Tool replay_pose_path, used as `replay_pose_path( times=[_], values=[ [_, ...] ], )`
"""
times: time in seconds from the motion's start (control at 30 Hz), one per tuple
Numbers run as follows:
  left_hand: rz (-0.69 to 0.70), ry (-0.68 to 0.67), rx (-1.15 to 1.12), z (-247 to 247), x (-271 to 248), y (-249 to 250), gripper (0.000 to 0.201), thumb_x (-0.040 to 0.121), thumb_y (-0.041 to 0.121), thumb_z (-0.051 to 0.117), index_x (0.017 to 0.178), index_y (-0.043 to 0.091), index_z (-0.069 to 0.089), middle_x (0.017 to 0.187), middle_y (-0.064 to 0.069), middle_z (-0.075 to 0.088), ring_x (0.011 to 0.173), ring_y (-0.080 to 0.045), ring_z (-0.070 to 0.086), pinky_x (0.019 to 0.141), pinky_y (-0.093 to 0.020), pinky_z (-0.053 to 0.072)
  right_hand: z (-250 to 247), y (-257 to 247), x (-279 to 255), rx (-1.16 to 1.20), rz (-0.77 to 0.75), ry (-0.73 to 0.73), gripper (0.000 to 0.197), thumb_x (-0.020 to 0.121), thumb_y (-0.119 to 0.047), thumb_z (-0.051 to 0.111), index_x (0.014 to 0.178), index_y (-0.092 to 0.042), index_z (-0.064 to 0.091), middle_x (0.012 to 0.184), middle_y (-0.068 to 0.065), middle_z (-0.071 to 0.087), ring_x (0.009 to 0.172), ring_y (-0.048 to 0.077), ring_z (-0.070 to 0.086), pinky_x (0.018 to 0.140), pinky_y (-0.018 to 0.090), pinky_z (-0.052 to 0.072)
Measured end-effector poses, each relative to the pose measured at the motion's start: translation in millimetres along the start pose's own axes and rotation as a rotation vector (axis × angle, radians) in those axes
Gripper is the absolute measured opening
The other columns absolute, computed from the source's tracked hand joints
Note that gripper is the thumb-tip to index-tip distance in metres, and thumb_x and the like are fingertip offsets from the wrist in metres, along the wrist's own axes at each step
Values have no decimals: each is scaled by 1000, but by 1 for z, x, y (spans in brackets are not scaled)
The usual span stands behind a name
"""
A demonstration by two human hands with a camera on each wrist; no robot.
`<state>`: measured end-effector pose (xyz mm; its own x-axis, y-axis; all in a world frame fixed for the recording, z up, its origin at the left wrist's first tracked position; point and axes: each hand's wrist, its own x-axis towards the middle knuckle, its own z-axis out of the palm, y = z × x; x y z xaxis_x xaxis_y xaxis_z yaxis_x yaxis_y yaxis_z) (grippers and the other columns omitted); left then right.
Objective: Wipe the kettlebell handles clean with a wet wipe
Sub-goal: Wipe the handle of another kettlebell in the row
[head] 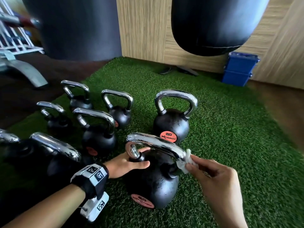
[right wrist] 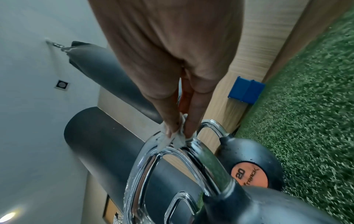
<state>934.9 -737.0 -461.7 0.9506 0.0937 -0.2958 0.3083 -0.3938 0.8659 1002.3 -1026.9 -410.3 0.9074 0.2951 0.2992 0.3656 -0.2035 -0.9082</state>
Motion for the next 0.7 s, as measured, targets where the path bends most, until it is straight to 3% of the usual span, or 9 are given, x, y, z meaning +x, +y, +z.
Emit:
replay_pose_path(
  times=[0.1, 0.17, 0.23, 0.37, 0.5, 0.57, 0.63, 0.7],
  values=[
    [2, -5, 15, 0, 1, -4, 49, 68, 80, 73, 109, 85, 46, 140, 39, 46, 126, 27, 35, 113, -14, 25, 4, 9, -2, 72, -14, 18, 26, 67, -23, 87, 86, -39, 79, 82, -21, 77, 70, -1, 72, 58, 11, 55],
    [9, -3, 25, -1, 2, -7, 52, 68, 81, 72, 112, 84, 45, 140, 40, 46, 128, 26, 35, 116, -17, 25, 9, 19, -4, 214, 84, 23, 28, 64, -20, 89, 85, -36, 81, 85, -10, 79, 77, 7, 76, 68, 18, 59],
    [14, 4, 39, -1, 3, -10, 55, 70, 81, 72, 117, 82, 44, 146, 35, 46, 136, 16, 37, 119, -22, 24, 14, 32, -6, 392, 242, -1, 36, 57, -19, 89, 91, -29, 81, 90, 2, 80, 84, 19, 77, 73, 26, 61],
    [7, 45, 86, 0, 2, -10, 60, 68, 85, 69, 122, 82, 41, 150, 27, 46, 142, 3, 38, 121, -27, 25, 23, 55, -5, 641, 440, -91, 44, 53, -14, 89, 96, -12, 80, 102, 16, 77, 95, 27, 75, 73, 24, 60],
    [-21, 51, 200, -2, -4, -1, 74, 64, 92, 63, 132, 78, 36, 149, 27, 45, 139, 0, 40, 119, -26, 29, 28, 72, -7, 728, 553, -201, 33, 63, -2, 83, 95, -5, 78, 106, 24, 74, 94, 30, 75, 74, 28, 60],
    [-75, 10, 284, -9, -10, 6, 85, 64, 90, 63, 142, 67, 37, 147, 29, 43, 136, 0, 40, 115, -24, 30, 24, 69, -6, 687, 525, -226, 27, 69, -3, 82, 95, -7, 79, 105, 22, 75, 94, 31, 75, 75, 30, 61],
    [-150, -9, 367, -19, -19, 12, 86, 59, 75, 72, 138, 46, 55, 143, 21, 54, 128, -2, 51, 113, -26, 38, 14, 57, 1, 395, 357, -153, 21, 72, -11, 84, 92, -17, 80, 99, 12, 78, 89, 25, 76, 73, 30, 62],
    [-188, 62, 384, -33, -26, 18, 55, 64, 45, 77, 118, 37, 65, 130, 13, 67, 108, -3, 63, 101, -28, 51, 4, 34, 12, -14, 68, -2, 20, 75, -14, 83, 88, -29, 79, 96, 0, 77, 80, 11, 76, 68, 24, 62]
  ],
)
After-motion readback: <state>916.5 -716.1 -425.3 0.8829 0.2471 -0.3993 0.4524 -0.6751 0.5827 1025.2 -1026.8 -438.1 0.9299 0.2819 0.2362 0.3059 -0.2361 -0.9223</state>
